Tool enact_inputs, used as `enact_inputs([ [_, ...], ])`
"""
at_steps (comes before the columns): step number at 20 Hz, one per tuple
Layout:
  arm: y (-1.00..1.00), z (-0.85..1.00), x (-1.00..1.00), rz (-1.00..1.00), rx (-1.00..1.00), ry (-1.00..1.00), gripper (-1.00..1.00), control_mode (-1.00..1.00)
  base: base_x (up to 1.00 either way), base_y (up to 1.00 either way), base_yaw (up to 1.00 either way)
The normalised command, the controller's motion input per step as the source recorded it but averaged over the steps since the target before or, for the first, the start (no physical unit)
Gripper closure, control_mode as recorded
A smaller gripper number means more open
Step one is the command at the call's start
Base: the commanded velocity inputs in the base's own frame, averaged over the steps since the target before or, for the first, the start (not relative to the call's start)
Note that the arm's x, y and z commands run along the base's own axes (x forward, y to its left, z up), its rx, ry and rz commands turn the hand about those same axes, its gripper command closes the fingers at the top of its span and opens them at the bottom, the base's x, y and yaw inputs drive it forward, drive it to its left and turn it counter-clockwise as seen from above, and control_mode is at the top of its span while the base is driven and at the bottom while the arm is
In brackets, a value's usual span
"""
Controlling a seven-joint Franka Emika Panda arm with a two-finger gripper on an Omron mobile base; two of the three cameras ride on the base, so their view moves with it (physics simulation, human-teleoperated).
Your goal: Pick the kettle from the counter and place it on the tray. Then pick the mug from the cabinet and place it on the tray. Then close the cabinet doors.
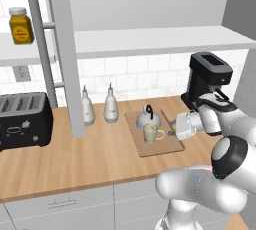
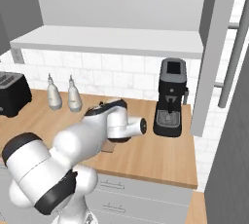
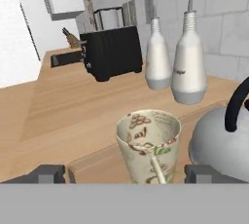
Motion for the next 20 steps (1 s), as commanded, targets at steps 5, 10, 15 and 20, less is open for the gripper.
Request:
enact_inputs([
  [5,0.16,1.0,-0.44,-0.07,-0.08,0.04,-1.0,-1.0,0.0,0.0,0.0],
  [10,0.12,0.97,-0.51,-0.21,-0.2,0.16,-1.0,-1.0,0.0,0.0,0.0],
  [15,0.06,0.79,-0.35,-0.3,-0.2,0.23,-1.0,-1.0,0.0,0.0,0.0],
  [20,0.0,0.5,-0.56,-0.27,-0.16,0.19,-1.0,-1.0,0.0,0.0,0.0],
])
